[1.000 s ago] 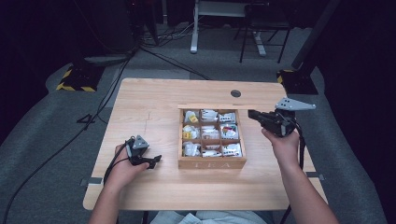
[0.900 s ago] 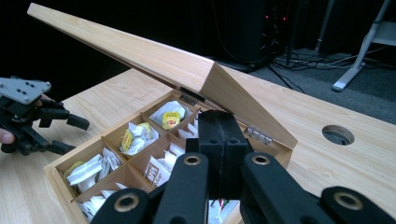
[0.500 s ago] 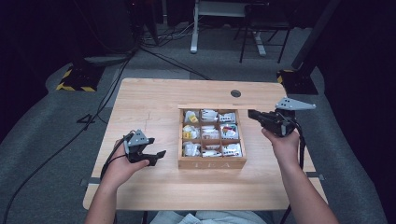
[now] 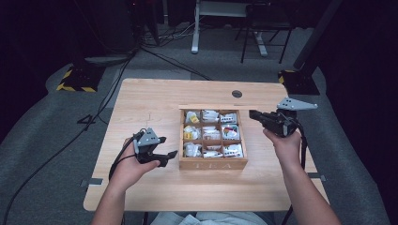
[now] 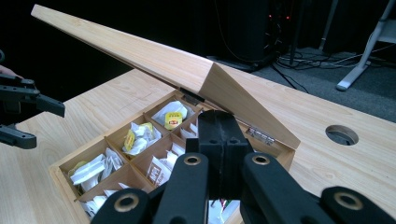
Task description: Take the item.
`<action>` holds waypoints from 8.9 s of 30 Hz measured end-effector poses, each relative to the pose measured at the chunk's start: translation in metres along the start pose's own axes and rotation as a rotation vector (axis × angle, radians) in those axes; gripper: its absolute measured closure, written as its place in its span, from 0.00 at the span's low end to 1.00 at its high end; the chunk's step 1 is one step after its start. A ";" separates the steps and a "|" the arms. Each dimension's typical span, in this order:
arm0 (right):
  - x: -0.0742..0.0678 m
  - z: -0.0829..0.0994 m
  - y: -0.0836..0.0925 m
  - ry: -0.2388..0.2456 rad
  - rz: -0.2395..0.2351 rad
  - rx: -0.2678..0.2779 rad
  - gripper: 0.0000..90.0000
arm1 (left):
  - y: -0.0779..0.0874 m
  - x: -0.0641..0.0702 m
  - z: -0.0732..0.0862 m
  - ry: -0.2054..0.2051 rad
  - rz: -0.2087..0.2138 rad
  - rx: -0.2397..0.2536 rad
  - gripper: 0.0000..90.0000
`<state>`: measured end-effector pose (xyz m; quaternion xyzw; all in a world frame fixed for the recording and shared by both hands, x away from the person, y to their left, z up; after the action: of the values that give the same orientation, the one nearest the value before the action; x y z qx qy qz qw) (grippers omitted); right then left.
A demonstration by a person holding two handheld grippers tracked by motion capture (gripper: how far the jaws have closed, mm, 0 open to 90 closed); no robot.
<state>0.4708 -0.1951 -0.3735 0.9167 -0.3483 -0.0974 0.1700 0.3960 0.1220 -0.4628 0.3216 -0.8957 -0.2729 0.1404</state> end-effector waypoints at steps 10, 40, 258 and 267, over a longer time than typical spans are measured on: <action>0.000 0.000 0.000 0.006 0.002 -0.003 1.00 | -0.015 0.016 -0.024 -0.021 0.048 0.036 0.38; -0.002 -0.001 -0.002 0.001 -0.016 -0.001 1.00 | -0.088 0.054 -0.055 -0.073 0.199 0.009 0.57; -0.003 0.004 -0.005 -0.011 -0.037 -0.015 1.00 | 0.001 -0.095 0.061 0.111 -0.184 -0.012 0.65; -0.003 0.004 -0.006 -0.014 -0.044 -0.019 1.00 | 0.014 -0.080 0.055 0.096 -0.185 0.002 0.47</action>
<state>0.4710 -0.1906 -0.3796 0.9218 -0.3282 -0.1107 0.1740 0.4259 0.2055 -0.5056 0.4156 -0.8548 -0.2682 0.1570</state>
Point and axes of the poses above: each handheld gripper's, and its own axes: y roughly backward along the jaws, z roughly out of its underside, x roughly to its right, the point moved 8 cm from there along -y, roughly forward along the jaws, and after that the axes turned 2 degrees about y, right-handed, at the moved point
